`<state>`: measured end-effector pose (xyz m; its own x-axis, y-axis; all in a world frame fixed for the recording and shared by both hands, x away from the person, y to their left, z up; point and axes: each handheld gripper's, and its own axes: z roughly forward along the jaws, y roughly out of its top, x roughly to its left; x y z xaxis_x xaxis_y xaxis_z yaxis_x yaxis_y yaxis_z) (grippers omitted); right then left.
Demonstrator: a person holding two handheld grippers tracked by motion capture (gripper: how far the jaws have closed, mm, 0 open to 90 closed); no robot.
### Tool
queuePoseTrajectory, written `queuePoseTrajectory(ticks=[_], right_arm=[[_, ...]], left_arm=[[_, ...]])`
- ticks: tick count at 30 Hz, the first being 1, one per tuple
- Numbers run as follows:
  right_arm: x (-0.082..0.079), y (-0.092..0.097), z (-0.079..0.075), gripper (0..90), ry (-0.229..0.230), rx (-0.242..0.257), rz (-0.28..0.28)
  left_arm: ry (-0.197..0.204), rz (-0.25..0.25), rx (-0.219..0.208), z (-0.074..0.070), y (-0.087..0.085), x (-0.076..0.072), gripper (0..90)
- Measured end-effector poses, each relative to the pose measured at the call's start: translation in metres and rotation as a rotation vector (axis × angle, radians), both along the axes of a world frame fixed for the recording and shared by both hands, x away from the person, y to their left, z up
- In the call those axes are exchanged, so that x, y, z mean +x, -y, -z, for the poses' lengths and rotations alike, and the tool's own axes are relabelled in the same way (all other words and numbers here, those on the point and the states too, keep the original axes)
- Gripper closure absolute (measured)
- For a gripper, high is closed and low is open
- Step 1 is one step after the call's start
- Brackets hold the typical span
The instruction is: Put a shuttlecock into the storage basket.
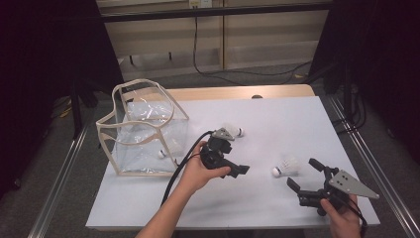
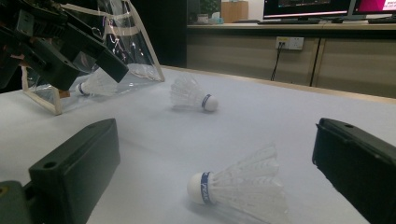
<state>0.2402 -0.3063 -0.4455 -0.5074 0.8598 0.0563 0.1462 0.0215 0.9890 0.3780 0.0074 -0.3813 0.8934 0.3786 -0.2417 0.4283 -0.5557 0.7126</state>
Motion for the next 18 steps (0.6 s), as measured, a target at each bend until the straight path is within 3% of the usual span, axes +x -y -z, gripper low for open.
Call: queuePoseTrajectory(ticks=[18], right_arm=[[-0.001,0.001,0.0,0.6,-0.002,-0.002,0.005]], left_arm=[[-0.012,0.009,0.011,0.014,0.018,-0.001,6.3]])
